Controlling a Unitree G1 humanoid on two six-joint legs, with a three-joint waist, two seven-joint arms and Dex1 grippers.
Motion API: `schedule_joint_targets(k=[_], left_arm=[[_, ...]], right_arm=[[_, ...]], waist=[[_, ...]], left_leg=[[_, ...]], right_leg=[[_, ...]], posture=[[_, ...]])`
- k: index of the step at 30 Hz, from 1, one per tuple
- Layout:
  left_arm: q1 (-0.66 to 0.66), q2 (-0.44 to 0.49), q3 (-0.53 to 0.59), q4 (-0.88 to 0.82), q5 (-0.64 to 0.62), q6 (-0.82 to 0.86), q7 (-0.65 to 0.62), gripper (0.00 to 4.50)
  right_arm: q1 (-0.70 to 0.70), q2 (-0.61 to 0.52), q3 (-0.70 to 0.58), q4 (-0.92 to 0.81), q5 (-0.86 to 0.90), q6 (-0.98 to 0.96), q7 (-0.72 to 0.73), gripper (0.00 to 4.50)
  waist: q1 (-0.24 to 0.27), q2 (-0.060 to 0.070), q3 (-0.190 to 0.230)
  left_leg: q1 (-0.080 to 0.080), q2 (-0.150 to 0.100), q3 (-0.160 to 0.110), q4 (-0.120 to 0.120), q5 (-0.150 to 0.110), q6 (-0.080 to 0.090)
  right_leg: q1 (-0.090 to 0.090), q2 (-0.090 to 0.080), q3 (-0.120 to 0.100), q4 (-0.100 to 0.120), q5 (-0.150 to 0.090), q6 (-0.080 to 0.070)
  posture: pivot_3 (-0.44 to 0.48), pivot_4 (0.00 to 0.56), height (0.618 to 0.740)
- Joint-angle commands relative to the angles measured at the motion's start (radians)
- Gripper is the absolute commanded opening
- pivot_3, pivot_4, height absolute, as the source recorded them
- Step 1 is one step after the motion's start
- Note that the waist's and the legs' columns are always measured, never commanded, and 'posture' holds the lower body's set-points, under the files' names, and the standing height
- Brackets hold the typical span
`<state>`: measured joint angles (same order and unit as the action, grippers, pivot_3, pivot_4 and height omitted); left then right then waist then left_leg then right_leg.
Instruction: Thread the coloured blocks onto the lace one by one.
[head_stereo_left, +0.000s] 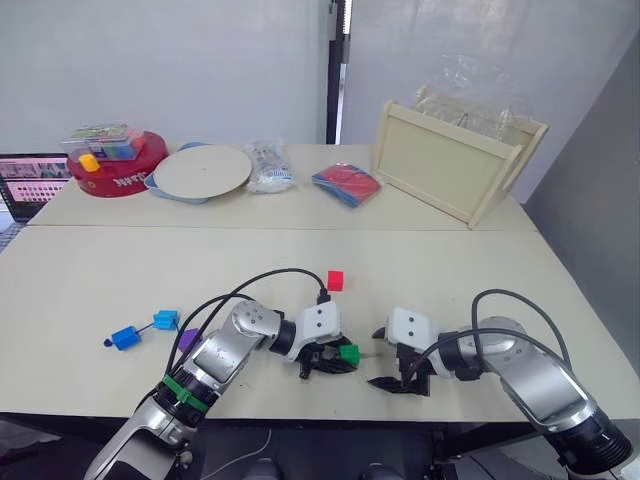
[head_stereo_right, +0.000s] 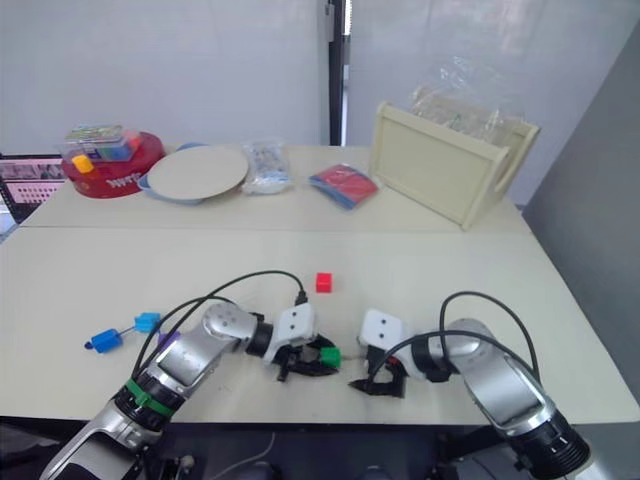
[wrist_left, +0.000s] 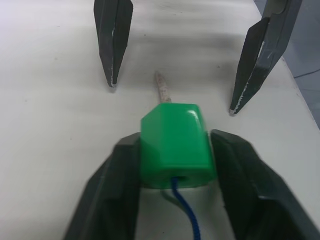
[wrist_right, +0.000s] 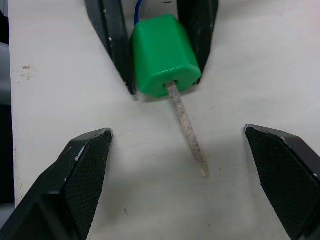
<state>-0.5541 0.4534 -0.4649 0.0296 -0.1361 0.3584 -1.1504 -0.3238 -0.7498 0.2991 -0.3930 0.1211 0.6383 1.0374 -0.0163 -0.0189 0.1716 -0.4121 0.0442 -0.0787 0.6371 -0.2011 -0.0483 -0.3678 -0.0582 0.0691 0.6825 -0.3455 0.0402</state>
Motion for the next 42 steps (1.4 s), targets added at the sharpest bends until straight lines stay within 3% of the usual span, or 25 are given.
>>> schedule_joint_targets(k=[1,4,15,20,25,30,34,41,42], left_arm=[[-0.012,0.0,0.0,-0.008,0.011,-0.024,-0.012,1.28],[-0.01,0.001,0.002,-0.009,0.014,-0.027,-0.017,1.28],[-0.002,0.013,0.006,-0.024,0.012,-0.023,-0.037,1.28],[0.012,0.036,0.02,-0.05,0.001,-0.015,-0.051,1.28],[0.068,0.118,0.08,-0.128,-0.011,0.019,-0.041,1.28],[0.183,0.32,0.228,-0.178,-0.039,0.029,-0.06,1.28],[0.284,0.501,0.326,-0.101,-0.012,-0.072,-0.091,1.28],[0.377,0.659,0.412,0.088,0.052,-0.281,-0.073,1.28],[0.37,0.643,0.432,0.083,0.032,-0.28,-0.054,1.78]], right_arm=[[0.007,-0.007,-0.026,-0.017,0.02,-0.024,-0.003,4.5],[0.011,-0.009,-0.02,-0.002,0.02,-0.036,-0.003,3.7],[0.005,-0.026,-0.022,0.095,0.019,-0.136,0.032,0.0],[-0.013,-0.019,-0.016,0.123,0.02,-0.169,0.048,0.0],[-0.03,-0.01,-0.008,0.094,0.039,-0.16,0.066,0.0],[-0.039,-0.016,-0.01,0.056,0.047,-0.137,0.081,0.0],[-0.036,-0.026,-0.009,0.038,0.05,-0.122,0.09,0.0],[-0.05,-0.02,0.011,0.026,0.049,-0.107,0.089,0.0],[-0.057,-0.016,0.015,0.029,0.047,-0.106,0.089,0.0]], waist=[[0.0,0.0,0.0],[-0.001,0.0,0.0],[-0.001,0.0,0.0],[-0.002,0.0,0.0],[-0.005,0.0,0.0],[-0.018,0.0,0.0],[-0.027,0.0,0.0],[-0.035,0.001,0.0],[-0.036,0.002,0.0]], left_leg=[[0.0,0.0,0.0,0.0,0.0,0.0],[0.0,0.0,0.0,0.0,0.0,0.0],[0.001,0.0,0.0,0.001,0.0,0.0],[0.001,0.0,0.0,0.001,0.0,0.0],[0.001,0.0,0.0,0.001,0.0,0.0],[0.001,0.002,0.0,0.0,0.0,0.0],[0.003,0.002,0.0,-0.002,0.0,0.0],[0.007,0.003,0.001,-0.006,0.0,0.0],[0.007,0.003,0.001,-0.007,0.0,0.0]], right_leg=[[0.0,0.0,0.0,0.0,0.0,0.0],[0.0,0.0,0.0,0.0,0.0,0.0],[0.001,0.0,0.0,0.0,0.0,0.0],[0.001,0.0,0.0,0.001,0.0,0.0],[0.0,0.0,0.0,0.001,0.0,0.0],[0.0,0.001,0.0,0.002,0.0,0.0],[0.0,0.001,0.0,0.001,0.0,0.0],[0.0,0.002,0.001,0.001,0.0,0.0],[0.0,0.002,0.001,0.001,0.0,0.0]], posture=[[0.0,0.15,0.74],[0.0,0.15,0.74],[0.0,0.15,0.74],[0.0,0.15,0.74],[0.0,0.15,0.74],[0.0,0.15,0.74],[0.0,0.15,0.74],[0.0,0.15,0.74],[0.0,0.15,0.74]])
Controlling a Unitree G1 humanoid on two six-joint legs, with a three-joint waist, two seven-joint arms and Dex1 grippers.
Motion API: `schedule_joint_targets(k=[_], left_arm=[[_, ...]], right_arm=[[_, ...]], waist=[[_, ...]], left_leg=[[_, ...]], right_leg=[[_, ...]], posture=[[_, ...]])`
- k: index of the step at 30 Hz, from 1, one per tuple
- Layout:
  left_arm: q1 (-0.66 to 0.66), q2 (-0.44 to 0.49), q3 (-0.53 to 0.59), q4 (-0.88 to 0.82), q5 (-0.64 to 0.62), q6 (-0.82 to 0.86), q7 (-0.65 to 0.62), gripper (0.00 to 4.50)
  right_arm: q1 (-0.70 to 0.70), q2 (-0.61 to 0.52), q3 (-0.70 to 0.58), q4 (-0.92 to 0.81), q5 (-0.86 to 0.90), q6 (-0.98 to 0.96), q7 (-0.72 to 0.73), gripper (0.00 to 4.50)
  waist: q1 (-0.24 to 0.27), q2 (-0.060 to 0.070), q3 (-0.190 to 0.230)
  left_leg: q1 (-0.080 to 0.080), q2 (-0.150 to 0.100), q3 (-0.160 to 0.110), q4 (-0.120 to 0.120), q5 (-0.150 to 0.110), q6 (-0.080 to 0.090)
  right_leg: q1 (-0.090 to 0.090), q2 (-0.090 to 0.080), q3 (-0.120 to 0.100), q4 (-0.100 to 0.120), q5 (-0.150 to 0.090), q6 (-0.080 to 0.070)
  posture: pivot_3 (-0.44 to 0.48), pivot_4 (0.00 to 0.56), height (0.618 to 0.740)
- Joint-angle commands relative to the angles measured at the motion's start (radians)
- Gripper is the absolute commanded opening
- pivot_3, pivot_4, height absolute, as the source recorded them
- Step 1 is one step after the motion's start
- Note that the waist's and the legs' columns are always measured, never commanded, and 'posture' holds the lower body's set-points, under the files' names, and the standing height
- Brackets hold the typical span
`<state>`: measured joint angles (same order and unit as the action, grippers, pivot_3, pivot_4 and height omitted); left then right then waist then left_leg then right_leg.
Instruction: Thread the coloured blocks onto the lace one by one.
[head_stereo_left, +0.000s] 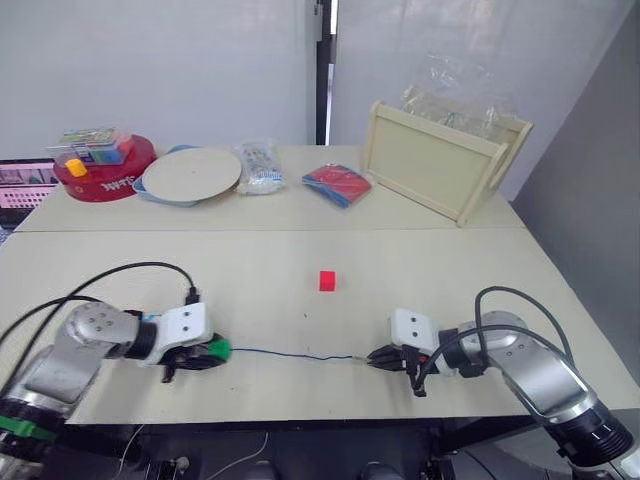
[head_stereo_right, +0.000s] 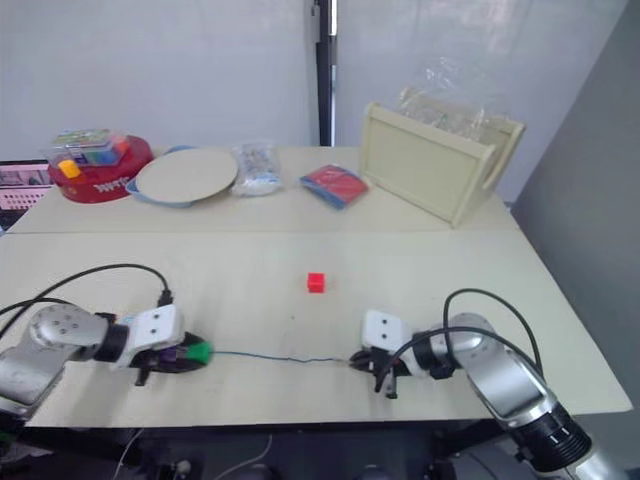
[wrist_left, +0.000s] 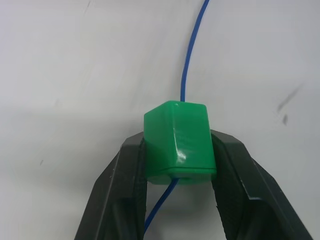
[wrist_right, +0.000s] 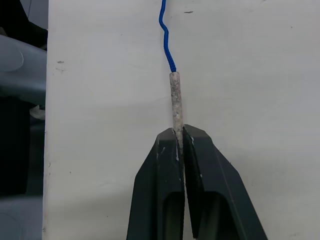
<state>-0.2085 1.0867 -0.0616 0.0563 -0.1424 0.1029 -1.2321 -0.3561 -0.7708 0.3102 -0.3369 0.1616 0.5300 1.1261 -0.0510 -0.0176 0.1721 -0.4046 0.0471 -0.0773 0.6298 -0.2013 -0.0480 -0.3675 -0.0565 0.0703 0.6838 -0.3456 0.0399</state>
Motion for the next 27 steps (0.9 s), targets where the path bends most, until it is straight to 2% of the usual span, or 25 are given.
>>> schedule_joint_targets(k=[1,4,7,11,14,19,22,27], left_arm=[[0.021,-0.003,0.046,0.036,0.001,-0.001,0.025,2.31],[0.019,-0.026,0.072,-0.015,-0.043,0.018,0.021,3.28],[-0.04,-0.086,0.089,-0.129,-0.16,0.17,0.023,4.3],[-0.115,-0.175,0.049,-0.332,-0.29,0.354,0.052,4.3],[-0.173,-0.283,-0.039,-0.393,-0.298,0.411,0.097,4.3],[-0.206,-0.426,-0.189,-0.333,-0.21,0.352,0.124,4.3],[-0.205,-0.475,-0.272,-0.269,-0.126,0.277,0.13,4.3],[-0.21,-0.549,-0.301,-0.197,-0.088,0.235,0.158,4.3]], right_arm=[[-0.03,0.008,0.007,-0.024,0.005,0.003,0.001,0.0],[-0.041,0.008,0.018,-0.021,0.002,0.001,0.004,0.0],[-0.06,0.015,0.031,-0.021,0.005,0.008,0.005,0.0],[-0.078,0.028,0.049,-0.014,0.0,0.013,0.003,0.0],[-0.095,0.039,0.064,-0.006,-0.006,0.016,0.0,0.0],[-0.111,0.045,0.077,-0.009,-0.012,0.028,-0.005,0.0],[-0.109,0.041,0.079,-0.019,-0.016,0.034,-0.007,0.0],[-0.106,0.042,0.078,-0.034,-0.018,0.048,-0.012,0.0]], waist=[[0.0,0.002,0.001],[0.006,0.002,0.001],[0.019,0.002,0.001],[0.027,0.0,0.002],[0.027,0.0,0.001],[0.022,0.0,0.001],[0.021,0.0,0.001],[0.029,0.0,0.001]], left_leg=[[0.001,0.0,0.0,-0.001,0.0,0.0],[-0.002,0.0,0.0,-0.001,0.0,0.0],[-0.004,-0.001,0.0,0.0,0.0,0.0],[-0.008,-0.001,-0.001,0.003,0.0,0.0],[-0.008,-0.001,-0.001,0.004,0.0,0.0],[-0.007,-0.001,-0.001,0.004,0.0,0.0],[-0.007,-0.001,-0.001,0.005,0.0,0.0],[-0.008,-0.002,-0.001,0.006,0.0,0.0]], right_leg=[[0.0,0.0,0.0,0.0,0.0,0.0],[-0.001,0.0,0.0,0.0,0.0,0.0],[-0.002,-0.001,-0.001,-0.001,0.0,0.0],[-0.003,-0.001,-0.002,0.0,0.0,0.0],[-0.003,-0.001,-0.002,0.0,0.0,0.0],[-0.003,-0.001,-0.001,0.0,0.0,0.0],[-0.003,-0.001,-0.001,0.0,0.0,0.0],[-0.003,-0.001,-0.001,0.0,0.0,0.0]], posture=[[0.0,0.15,0.74],[0.0,0.15,0.74],[0.0,0.15,0.74],[0.0,0.15,0.74],[0.0,0.15,0.74],[0.0,0.15,0.74],[0.0,0.15,0.74],[0.0,0.15,0.74]])
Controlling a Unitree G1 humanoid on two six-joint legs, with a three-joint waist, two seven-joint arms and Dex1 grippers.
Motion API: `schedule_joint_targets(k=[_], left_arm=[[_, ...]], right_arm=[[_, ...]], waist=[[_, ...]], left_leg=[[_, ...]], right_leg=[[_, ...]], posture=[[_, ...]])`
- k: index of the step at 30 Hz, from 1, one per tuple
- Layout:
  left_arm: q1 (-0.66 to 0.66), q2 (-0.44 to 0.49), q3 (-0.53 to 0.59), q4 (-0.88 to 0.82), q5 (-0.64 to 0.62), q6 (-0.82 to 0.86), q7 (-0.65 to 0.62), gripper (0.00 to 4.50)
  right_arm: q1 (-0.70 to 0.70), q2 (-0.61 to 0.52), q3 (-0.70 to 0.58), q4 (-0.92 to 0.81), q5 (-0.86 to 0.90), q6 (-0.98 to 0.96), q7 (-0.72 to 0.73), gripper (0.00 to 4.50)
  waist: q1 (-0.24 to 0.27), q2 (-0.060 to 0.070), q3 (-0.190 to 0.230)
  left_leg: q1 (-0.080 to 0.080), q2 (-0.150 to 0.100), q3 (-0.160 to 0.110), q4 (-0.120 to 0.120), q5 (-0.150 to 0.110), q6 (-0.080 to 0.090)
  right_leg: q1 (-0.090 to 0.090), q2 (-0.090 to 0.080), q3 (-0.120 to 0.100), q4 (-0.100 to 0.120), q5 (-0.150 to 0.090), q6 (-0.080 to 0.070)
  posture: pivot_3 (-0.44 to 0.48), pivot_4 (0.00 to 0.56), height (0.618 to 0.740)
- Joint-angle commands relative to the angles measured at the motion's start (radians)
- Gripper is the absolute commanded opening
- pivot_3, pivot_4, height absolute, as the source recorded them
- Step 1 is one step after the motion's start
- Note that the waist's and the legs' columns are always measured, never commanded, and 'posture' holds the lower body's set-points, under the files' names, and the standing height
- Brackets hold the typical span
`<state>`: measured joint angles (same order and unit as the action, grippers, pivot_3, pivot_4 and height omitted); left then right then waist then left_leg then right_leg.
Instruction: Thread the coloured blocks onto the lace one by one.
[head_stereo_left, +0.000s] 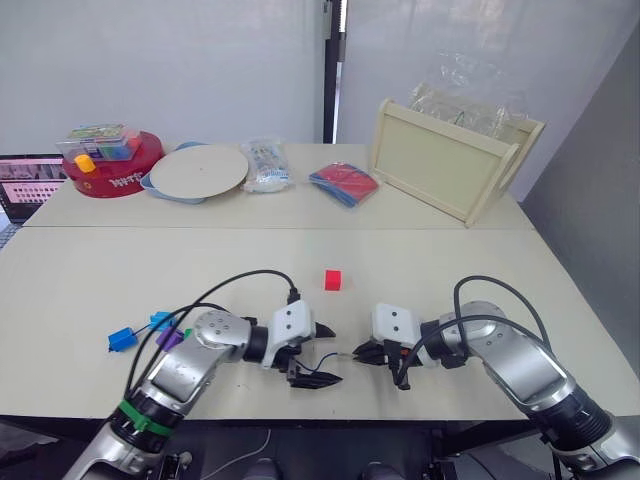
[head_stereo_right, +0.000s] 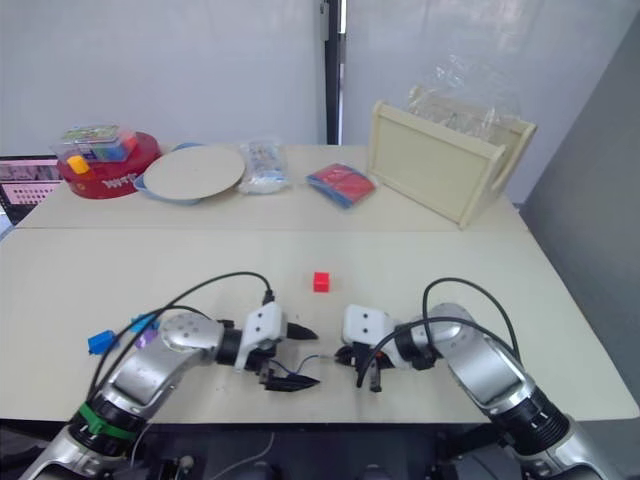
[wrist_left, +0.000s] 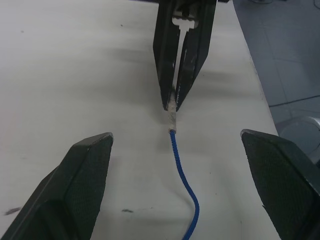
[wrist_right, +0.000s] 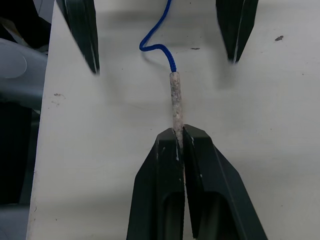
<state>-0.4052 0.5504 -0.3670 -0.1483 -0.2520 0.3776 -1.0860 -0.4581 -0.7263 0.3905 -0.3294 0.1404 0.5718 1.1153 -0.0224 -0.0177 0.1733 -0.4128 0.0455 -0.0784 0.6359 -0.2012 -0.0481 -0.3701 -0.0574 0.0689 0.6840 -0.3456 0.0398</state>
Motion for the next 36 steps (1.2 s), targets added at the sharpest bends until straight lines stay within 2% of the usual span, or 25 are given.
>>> schedule_joint_targets(k=[1,5,7,18,31,36], left_arm=[[-0.013,-0.022,0.01,0.008,0.015,-0.039,0.013,4.3],[-0.015,-0.035,0.018,0.008,0.01,-0.036,0.009,4.3],[-0.021,-0.044,0.026,0.017,0.004,-0.036,0.012,3.77],[-0.019,-0.05,0.026,0.02,0.011,-0.029,0.012,0.1],[-0.022,-0.039,0.037,0.024,0.005,-0.026,0.001,0.04],[-0.009,-0.013,0.071,0.014,-0.021,-0.008,-0.013,0.0]], right_arm=[[-0.002,-0.004,-0.004,-0.045,0.004,0.009,-0.002,0.0],[0.006,-0.012,-0.008,-0.058,0.007,0.018,-0.005,0.0],[0.008,-0.014,-0.008,-0.058,0.007,0.019,-0.005,0.0],[0.002,-0.016,-0.009,-0.065,0.011,0.036,-0.003,0.0],[0.003,-0.002,-0.028,-0.074,0.02,0.053,-0.027,0.0],[0.024,-0.002,-0.081,-0.104,0.065,0.103,-0.052,1.66]], waist=[[0.0,0.0,0.0],[0.003,0.0,0.0],[0.004,0.0,0.0],[0.005,0.0,0.0],[0.004,0.0,0.0],[0.005,0.0,0.0]], left_leg=[[0.0,0.0,0.0,0.0,0.0,0.0],[0.0,0.0,0.0,0.001,0.0,0.0],[0.0,0.0,0.0,0.001,0.0,0.0],[-0.001,0.0,0.0,0.002,0.0,0.0],[-0.001,0.0,0.0,0.002,0.0,0.0],[-0.001,0.0,0.0,0.002,0.0,0.0]], right_leg=[[0.0,0.0,0.0,0.0,0.0,0.0],[0.0,0.0,0.0,0.0,0.0,0.0],[0.0,0.0,0.0,0.0,0.0,0.0],[0.0,0.0,0.0,0.0,0.0,0.0],[0.0,0.0,0.0,0.0,0.0,0.0],[0.0,0.0,0.0,0.0,0.0,0.0]], posture=[[0.0,0.15,0.74],[0.0,0.15,0.74],[0.0,0.15,0.74],[0.0,0.15,0.74],[0.0,0.15,0.74],[0.0,0.15,0.74]])
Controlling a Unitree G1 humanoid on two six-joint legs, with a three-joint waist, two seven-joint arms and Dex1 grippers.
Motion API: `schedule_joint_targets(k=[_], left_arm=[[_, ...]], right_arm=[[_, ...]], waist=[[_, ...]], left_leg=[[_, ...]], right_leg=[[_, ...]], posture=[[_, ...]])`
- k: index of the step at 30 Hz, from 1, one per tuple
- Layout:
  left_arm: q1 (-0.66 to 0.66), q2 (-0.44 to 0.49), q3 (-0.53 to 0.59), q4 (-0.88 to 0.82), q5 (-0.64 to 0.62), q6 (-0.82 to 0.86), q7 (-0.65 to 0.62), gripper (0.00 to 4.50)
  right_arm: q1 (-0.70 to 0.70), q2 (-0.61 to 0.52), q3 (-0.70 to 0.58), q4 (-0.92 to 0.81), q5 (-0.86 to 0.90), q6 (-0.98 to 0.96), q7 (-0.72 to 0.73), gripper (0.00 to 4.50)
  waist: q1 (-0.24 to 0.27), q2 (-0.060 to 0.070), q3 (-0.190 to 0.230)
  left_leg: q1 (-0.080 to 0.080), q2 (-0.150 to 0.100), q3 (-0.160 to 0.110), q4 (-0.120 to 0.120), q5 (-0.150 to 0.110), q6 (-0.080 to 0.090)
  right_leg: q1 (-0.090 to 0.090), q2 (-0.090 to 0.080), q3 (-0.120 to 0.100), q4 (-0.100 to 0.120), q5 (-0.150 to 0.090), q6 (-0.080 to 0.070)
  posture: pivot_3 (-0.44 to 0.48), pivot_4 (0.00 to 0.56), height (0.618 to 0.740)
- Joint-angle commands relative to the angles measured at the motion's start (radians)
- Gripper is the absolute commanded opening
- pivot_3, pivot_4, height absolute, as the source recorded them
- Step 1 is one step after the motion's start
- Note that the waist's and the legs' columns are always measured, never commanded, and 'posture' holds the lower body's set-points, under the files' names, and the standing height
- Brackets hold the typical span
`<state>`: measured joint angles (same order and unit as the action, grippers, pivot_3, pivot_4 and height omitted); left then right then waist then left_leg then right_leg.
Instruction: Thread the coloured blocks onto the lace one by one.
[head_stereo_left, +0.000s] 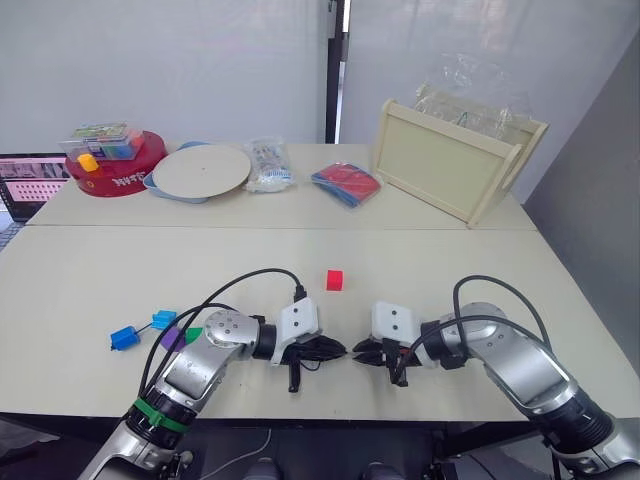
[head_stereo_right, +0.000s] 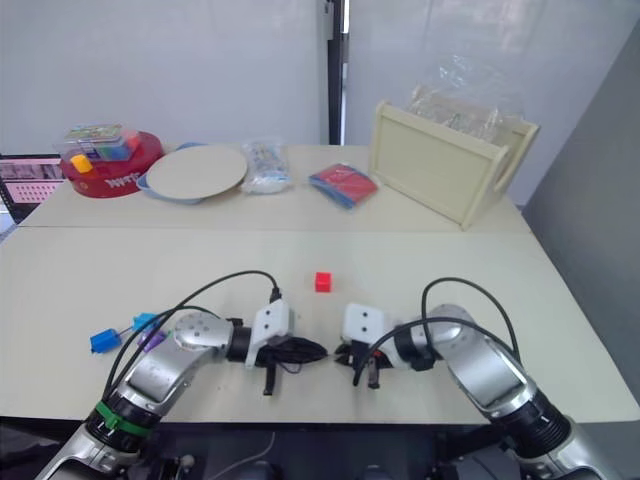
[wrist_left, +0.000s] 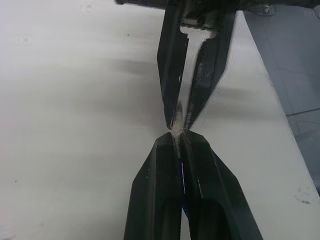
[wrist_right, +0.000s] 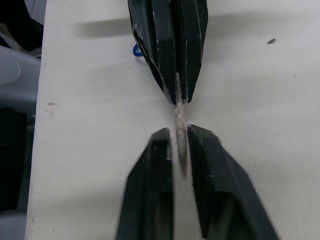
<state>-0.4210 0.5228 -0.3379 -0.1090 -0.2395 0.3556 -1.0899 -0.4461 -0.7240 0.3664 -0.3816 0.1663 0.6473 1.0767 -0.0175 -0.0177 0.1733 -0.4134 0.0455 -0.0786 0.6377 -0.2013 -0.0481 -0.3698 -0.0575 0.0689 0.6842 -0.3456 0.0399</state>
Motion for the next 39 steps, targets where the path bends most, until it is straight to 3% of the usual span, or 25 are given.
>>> schedule_joint_targets(k=[1,4,8,9,14,20,29,35,39], left_arm=[[0.02,0.023,0.065,-0.033,-0.052,0.029,-0.008,0.0],[0.084,0.057,0.153,-0.064,-0.128,0.086,-0.004,0.0],[0.155,0.086,0.237,-0.111,-0.172,0.131,0.035,0.0],[0.169,0.091,0.256,-0.124,-0.183,0.145,0.046,0.0],[0.248,0.13,0.349,-0.182,-0.223,0.205,0.096,0.0],[0.286,0.158,0.389,-0.229,-0.25,0.24,0.124,0.0],[0.307,0.195,0.408,-0.25,-0.264,0.256,0.133,0.0],[0.322,0.214,0.415,-0.265,-0.275,0.266,0.138,0.0],[0.328,0.224,0.42,-0.266,-0.276,0.266,0.14,0.0]], right_arm=[[0.025,-0.001,-0.085,-0.064,0.06,0.05,-0.029,2.01],[0.089,0.045,-0.212,-0.076,0.112,0.122,-0.136,3.05],[0.166,0.216,-0.273,-0.088,0.085,0.141,-0.371,4.42],[0.182,0.263,-0.262,-0.097,0.065,0.13,-0.428,4.46],[0.22,0.602,-0.19,-0.061,-0.078,0.055,-0.808,4.46],[0.162,0.806,-0.155,0.157,-0.183,-0.11,-1.03,4.46],[-0.02,0.911,-0.138,0.574,-0.237,-0.37,-1.158,4.46],[-0.051,0.96,-0.139,0.689,-0.197,-0.453,-1.173,4.46],[-0.054,0.965,-0.146,0.712,-0.163,-0.495,-1.174,3.25]], waist=[[0.0,0.0,0.0],[-0.002,0.0,0.0],[-0.005,0.0,0.0],[-0.005,0.0,0.0],[-0.021,0.0,0.0],[-0.023,0.0,0.0],[-0.035,0.0,-0.001],[-0.042,-0.001,-0.001],[-0.045,-0.002,-0.002]], left_leg=[[0.0,0.0,0.0,0.0,0.0,0.0],[0.0,0.0,0.0,0.0,0.0,0.0],[0.0,0.001,0.0,0.0,0.0,0.0],[0.0,0.001,0.0,0.0,0.0,0.0],[0.001,0.001,0.0,-0.002,0.0,0.0],[0.002,0.0,0.0,-0.005,0.001,-0.003],[0.006,0.001,0.0,-0.012,0.003,-0.006],[0.008,0.001,0.0,-0.012,0.003,-0.006],[0.009,0.001,0.0,-0.012,0.003,-0.006]], right_leg=[[0.0,0.0,0.0,0.0,0.0,0.0],[0.0,0.0,0.0,0.0,0.0,0.0],[0.0,0.0,0.0,0.001,0.0,0.0],[0.0,0.0,0.0,0.001,0.0,0.0],[-0.002,0.0,0.001,0.003,0.0,0.0],[-0.002,-0.001,0.0,0.003,0.0,0.0],[-0.002,0.0,0.001,0.003,0.0,0.0],[-0.001,-0.001,0.001,0.003,0.0,0.0],[0.0,0.0,0.001,0.003,0.0,0.0]], posture=[[0.0,0.15,0.74],[0.0,0.15,0.74],[0.0,0.15,0.74],[0.0,0.15,0.74],[0.0,0.15,0.74],[0.0,0.15,0.74],[0.0,0.15,0.74],[0.0,0.15,0.74],[0.0,0.15,0.74]])
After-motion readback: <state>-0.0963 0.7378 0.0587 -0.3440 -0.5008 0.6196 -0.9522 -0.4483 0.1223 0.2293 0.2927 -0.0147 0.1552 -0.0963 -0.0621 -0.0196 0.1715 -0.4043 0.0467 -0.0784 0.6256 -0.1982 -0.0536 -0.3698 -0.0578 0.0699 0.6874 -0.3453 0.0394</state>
